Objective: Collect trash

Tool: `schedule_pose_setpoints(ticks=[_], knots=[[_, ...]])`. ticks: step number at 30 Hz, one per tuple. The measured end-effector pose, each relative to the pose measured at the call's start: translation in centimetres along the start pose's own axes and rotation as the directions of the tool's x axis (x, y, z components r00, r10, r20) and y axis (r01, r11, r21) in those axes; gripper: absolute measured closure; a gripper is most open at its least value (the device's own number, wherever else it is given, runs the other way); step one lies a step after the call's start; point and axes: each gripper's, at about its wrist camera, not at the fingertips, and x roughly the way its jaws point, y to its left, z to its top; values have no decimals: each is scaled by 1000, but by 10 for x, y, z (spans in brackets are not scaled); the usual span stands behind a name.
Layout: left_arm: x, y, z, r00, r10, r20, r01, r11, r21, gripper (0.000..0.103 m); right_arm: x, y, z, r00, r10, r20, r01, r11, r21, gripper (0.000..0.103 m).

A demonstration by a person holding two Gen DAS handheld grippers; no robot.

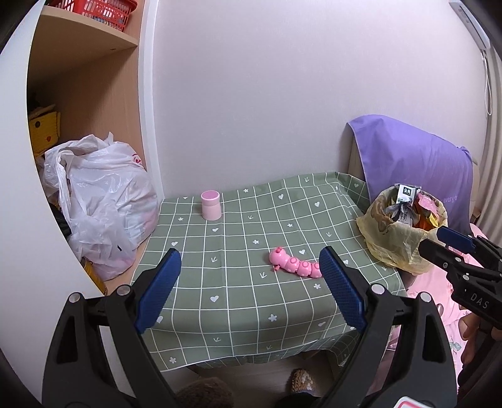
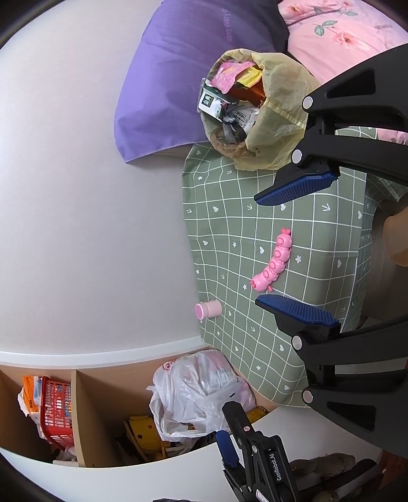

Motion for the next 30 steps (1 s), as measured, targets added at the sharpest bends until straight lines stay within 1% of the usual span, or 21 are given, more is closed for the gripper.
schedule_pose_setpoints(ticks=[19, 30], knots=[[-5, -3, -1, 1000, -27, 4, 27, 1000, 0, 18, -9, 7, 0, 1000, 7, 10, -7, 1000, -12, 47], [-10, -7, -2, 999, -48, 10, 47, 999, 7, 18, -21, 3, -1, 1000, -14, 26, 15, 1000, -6, 47]])
